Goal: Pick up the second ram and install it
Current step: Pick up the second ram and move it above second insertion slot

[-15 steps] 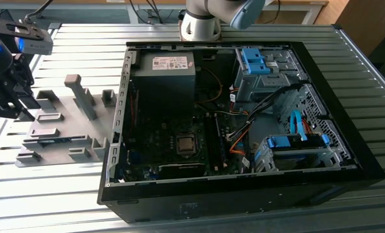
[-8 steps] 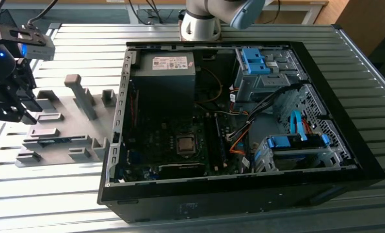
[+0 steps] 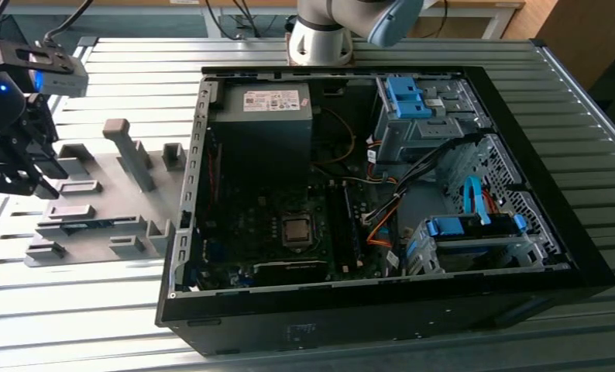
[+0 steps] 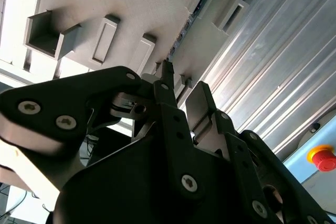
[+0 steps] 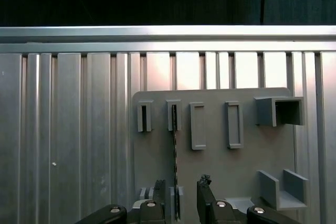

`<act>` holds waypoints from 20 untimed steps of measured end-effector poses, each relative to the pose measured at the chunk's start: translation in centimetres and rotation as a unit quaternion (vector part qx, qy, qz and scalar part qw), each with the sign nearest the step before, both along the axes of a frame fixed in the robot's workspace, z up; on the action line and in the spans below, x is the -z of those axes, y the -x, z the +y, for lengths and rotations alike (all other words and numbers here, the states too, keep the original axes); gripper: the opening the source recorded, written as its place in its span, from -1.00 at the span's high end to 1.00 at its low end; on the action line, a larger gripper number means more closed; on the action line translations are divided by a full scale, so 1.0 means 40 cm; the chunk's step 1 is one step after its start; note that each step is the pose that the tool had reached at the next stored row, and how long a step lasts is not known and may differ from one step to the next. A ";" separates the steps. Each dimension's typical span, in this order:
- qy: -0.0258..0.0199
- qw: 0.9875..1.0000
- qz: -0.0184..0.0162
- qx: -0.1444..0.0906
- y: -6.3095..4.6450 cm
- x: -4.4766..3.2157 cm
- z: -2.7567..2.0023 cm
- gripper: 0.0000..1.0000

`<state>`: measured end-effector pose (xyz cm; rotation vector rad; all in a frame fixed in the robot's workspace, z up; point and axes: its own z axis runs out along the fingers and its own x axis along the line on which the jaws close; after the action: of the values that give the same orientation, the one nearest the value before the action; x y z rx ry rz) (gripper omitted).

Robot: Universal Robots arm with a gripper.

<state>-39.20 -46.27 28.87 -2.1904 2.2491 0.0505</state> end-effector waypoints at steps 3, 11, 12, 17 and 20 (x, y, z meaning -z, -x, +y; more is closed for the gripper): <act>0.000 1.000 0.000 0.000 0.000 0.001 0.000 0.25; 0.000 1.000 0.000 0.000 0.000 0.006 0.000 0.25; 0.000 1.000 0.000 0.000 0.000 0.007 0.000 0.25; 0.000 1.000 0.000 0.000 0.000 0.011 0.000 0.25; 0.000 1.000 0.000 0.000 0.000 0.015 0.000 0.25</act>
<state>-39.21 -46.27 28.27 -2.1903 2.2488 0.0501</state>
